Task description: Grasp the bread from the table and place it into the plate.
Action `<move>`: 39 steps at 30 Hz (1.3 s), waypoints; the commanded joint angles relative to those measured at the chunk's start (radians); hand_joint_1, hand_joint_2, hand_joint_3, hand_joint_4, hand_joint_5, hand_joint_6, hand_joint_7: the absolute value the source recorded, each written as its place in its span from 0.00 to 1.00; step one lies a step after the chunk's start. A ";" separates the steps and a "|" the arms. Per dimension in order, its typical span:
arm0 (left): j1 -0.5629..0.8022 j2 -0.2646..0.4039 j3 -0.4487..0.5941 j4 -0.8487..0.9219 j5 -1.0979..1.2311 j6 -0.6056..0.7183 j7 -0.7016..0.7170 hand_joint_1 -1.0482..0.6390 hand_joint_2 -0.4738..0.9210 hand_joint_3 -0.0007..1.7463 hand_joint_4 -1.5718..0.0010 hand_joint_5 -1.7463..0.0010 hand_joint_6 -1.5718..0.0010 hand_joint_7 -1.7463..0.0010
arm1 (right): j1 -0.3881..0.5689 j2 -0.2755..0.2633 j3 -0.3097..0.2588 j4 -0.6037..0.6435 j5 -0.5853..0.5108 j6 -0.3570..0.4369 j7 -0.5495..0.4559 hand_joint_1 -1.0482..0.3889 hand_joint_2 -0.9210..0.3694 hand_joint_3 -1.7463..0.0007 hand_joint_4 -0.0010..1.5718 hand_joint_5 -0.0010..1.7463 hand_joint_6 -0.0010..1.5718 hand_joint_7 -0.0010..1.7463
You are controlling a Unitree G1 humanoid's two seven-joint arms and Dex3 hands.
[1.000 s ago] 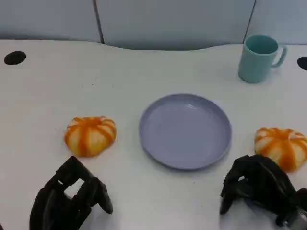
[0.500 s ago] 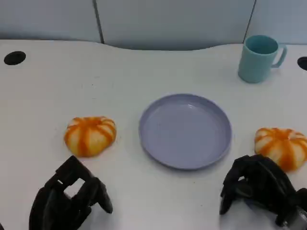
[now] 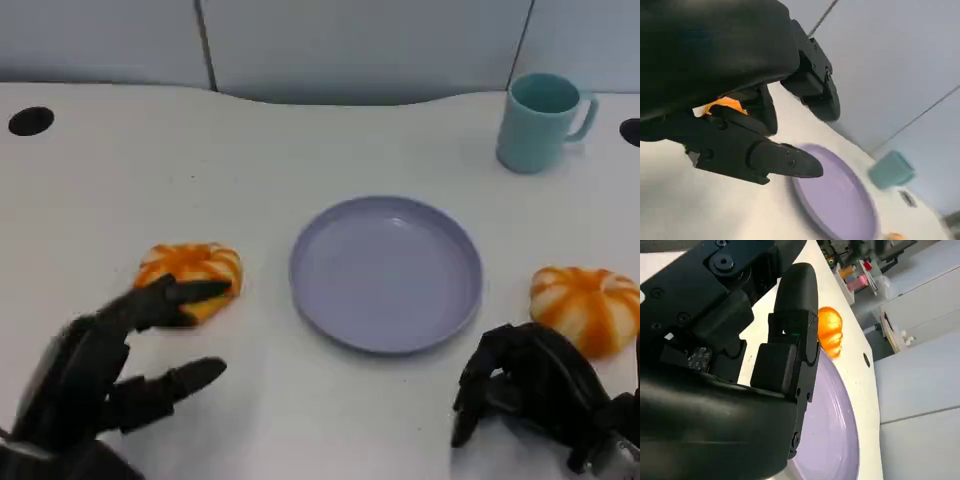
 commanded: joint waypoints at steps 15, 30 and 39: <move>-0.203 0.267 -0.244 -0.026 0.612 0.360 0.028 0.22 0.91 0.00 1.00 0.92 0.88 1.00 | 0.003 -0.012 -0.008 0.000 0.002 0.019 0.002 0.00 0.29 1.00 1.00 0.34 1.00 0.21; -0.512 0.267 -0.448 0.327 0.575 0.473 -0.087 0.29 0.87 0.00 1.00 1.00 0.89 1.00 | 0.010 -0.012 -0.010 -0.012 0.010 0.028 0.012 0.00 0.30 1.00 1.00 0.34 1.00 0.22; -0.659 0.243 -0.545 0.542 0.555 0.491 -0.032 0.30 0.86 0.00 0.97 0.98 0.87 1.00 | 0.016 -0.015 -0.011 -0.023 0.020 0.046 0.014 0.00 0.31 1.00 1.00 0.34 1.00 0.22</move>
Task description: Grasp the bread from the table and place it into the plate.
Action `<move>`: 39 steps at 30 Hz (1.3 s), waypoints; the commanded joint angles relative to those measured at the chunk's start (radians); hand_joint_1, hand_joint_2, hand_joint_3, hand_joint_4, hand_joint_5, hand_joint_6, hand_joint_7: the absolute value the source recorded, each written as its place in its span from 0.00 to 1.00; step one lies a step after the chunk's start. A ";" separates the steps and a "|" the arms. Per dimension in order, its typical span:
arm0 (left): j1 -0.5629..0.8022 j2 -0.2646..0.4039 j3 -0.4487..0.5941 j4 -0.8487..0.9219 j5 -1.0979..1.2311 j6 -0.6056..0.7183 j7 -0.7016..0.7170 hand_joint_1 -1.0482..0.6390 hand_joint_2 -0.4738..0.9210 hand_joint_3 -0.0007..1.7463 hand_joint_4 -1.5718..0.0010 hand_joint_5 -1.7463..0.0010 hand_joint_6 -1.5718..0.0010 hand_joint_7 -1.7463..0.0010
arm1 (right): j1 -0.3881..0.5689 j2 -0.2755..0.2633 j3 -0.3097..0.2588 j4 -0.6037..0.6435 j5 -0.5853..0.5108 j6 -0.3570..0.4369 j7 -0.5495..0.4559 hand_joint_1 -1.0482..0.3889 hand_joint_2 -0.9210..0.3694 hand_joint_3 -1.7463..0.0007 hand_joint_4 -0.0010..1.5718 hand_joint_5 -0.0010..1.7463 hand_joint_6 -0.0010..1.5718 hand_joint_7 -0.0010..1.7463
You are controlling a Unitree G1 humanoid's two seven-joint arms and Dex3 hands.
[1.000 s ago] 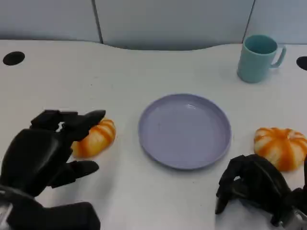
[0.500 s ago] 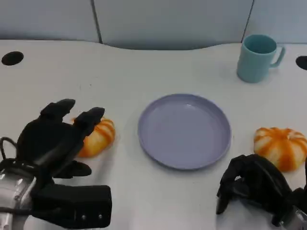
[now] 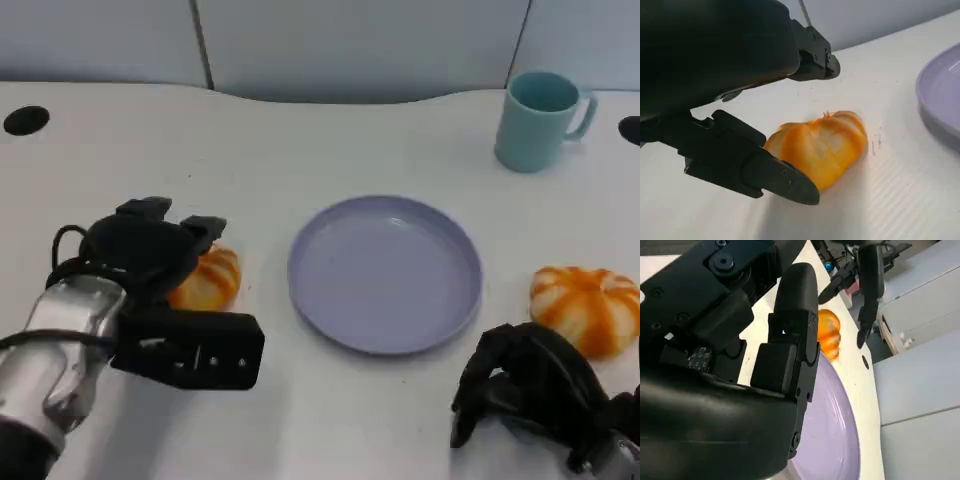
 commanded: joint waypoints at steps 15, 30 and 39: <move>-0.290 -0.080 -0.115 0.626 -0.144 -0.083 0.044 0.34 0.84 0.00 0.96 0.98 0.85 0.99 | 0.019 -0.009 -0.009 -0.016 0.013 0.020 0.006 0.00 0.31 1.00 1.00 0.33 1.00 0.21; -0.320 -0.147 -0.185 0.821 -0.191 -0.133 0.162 0.39 0.89 0.01 0.90 0.95 0.80 0.98 | 0.042 -0.013 -0.008 -0.060 0.016 0.040 0.009 0.00 0.31 1.00 1.00 0.33 1.00 0.21; -0.283 -0.138 -0.210 0.831 -0.183 -0.198 0.462 0.46 1.00 0.04 0.48 0.24 0.30 0.83 | 0.056 -0.012 -0.005 -0.081 0.011 0.042 -0.004 0.00 0.31 1.00 1.00 0.34 1.00 0.21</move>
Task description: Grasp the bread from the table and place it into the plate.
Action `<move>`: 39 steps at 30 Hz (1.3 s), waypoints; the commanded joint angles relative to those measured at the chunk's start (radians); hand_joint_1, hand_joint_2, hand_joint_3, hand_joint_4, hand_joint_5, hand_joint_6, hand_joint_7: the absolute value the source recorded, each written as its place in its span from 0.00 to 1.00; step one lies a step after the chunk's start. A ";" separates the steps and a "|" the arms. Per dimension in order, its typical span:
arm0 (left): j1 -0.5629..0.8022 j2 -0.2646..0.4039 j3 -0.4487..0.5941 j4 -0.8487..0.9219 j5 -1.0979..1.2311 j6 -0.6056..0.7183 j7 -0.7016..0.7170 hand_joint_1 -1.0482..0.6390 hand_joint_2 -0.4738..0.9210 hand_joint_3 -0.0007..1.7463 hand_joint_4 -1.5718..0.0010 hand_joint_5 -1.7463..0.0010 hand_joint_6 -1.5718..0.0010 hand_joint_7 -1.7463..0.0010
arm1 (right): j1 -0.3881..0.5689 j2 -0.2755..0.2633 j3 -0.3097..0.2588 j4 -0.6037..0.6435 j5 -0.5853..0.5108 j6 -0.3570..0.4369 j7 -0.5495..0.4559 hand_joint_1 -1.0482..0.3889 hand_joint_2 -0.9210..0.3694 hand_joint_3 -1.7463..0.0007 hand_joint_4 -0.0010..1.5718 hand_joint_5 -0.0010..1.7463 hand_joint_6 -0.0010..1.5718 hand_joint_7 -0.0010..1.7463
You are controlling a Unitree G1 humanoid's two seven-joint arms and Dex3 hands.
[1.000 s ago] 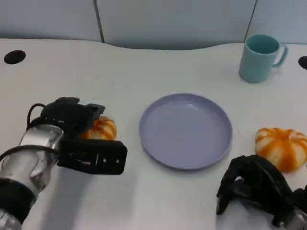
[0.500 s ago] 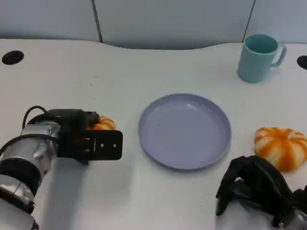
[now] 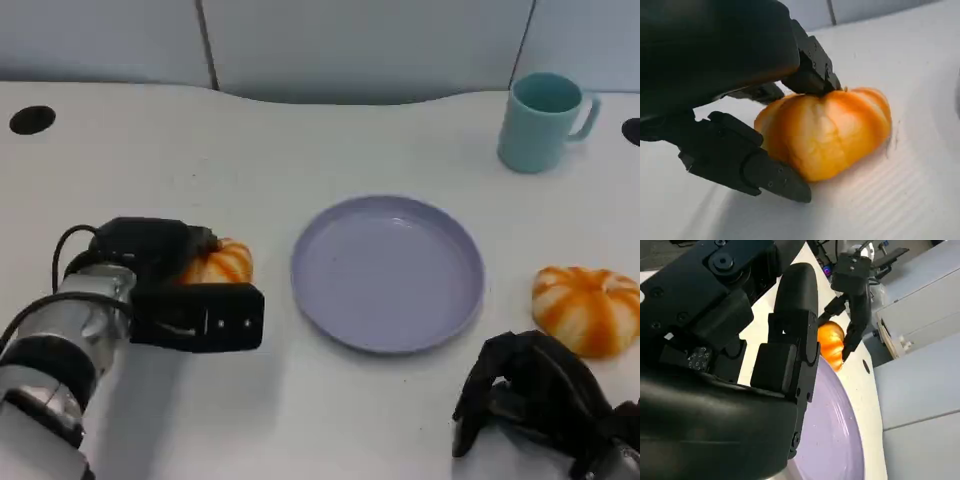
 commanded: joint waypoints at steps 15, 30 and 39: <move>0.077 0.035 0.015 0.019 -0.022 -0.088 0.367 0.48 0.98 0.26 0.46 0.00 0.60 0.02 | 0.016 -0.018 -0.004 -0.030 0.002 0.018 -0.011 0.00 0.31 1.00 1.00 0.34 1.00 0.22; 0.029 0.040 0.102 -0.075 -0.090 -0.259 0.455 0.53 0.72 0.60 0.45 0.00 0.59 0.00 | 0.001 -0.011 -0.001 -0.003 -0.005 0.012 -0.016 0.00 0.31 1.00 1.00 0.34 1.00 0.22; -0.005 0.023 0.114 -0.123 -0.100 -0.326 0.406 0.53 0.70 0.60 0.44 0.00 0.56 0.00 | -0.027 -0.014 0.007 0.042 -0.020 0.008 -0.022 0.00 0.32 1.00 1.00 0.34 1.00 0.22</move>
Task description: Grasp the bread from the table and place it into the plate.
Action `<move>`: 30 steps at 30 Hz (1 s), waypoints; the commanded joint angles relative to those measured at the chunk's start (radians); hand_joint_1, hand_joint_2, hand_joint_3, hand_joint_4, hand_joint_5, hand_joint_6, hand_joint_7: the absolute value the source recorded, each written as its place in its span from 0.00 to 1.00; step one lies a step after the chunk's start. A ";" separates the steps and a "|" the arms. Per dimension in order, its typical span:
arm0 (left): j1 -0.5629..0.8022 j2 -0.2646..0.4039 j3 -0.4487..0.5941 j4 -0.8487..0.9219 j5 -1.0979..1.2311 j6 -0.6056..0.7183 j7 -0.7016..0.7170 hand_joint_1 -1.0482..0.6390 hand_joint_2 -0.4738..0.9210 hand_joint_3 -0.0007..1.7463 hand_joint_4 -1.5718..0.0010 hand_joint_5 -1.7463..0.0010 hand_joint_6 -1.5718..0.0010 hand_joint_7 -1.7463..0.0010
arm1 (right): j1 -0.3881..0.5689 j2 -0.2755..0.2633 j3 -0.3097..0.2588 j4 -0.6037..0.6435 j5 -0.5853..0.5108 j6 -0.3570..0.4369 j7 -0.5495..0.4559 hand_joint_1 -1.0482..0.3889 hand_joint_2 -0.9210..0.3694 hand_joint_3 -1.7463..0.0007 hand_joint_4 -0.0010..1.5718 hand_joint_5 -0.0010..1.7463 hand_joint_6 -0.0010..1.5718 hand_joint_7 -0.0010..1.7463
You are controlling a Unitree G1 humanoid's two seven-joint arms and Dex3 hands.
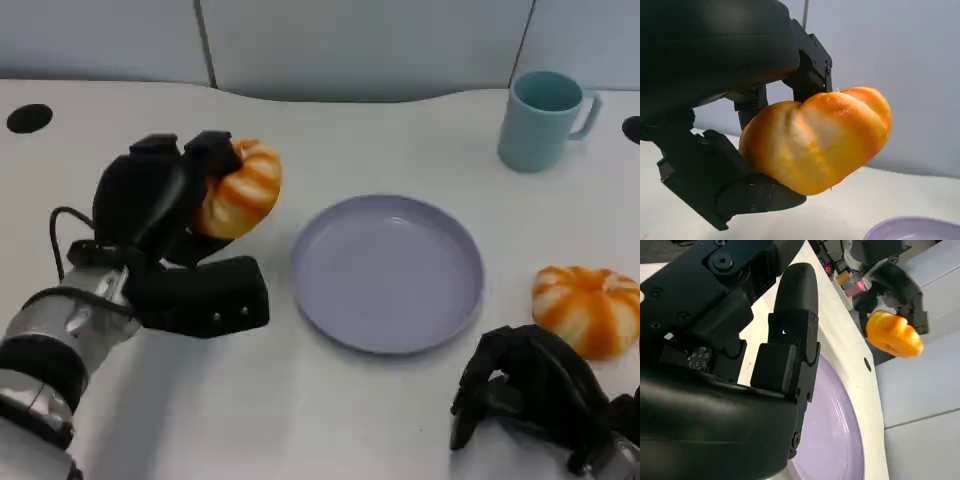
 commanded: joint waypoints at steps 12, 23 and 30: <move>-0.103 -0.085 -0.080 -0.014 0.028 -0.158 -0.175 0.46 0.79 0.57 0.43 0.00 0.55 0.00 | 0.008 -0.036 -0.009 -0.001 0.001 0.024 0.005 0.00 0.32 1.00 1.00 0.34 1.00 0.22; -0.148 -0.155 -0.074 0.022 -0.013 -0.147 -0.384 0.46 0.69 0.75 0.39 0.00 0.50 0.00 | 0.037 -0.025 0.006 -0.051 -0.003 0.033 -0.005 0.00 0.32 1.00 1.00 0.34 1.00 0.22; -0.159 -0.180 -0.088 0.042 0.006 -0.114 -0.411 0.47 0.64 0.77 0.39 0.00 0.51 0.00 | 0.057 -0.017 0.017 -0.079 -0.006 0.029 -0.020 0.00 0.32 1.00 1.00 0.34 1.00 0.22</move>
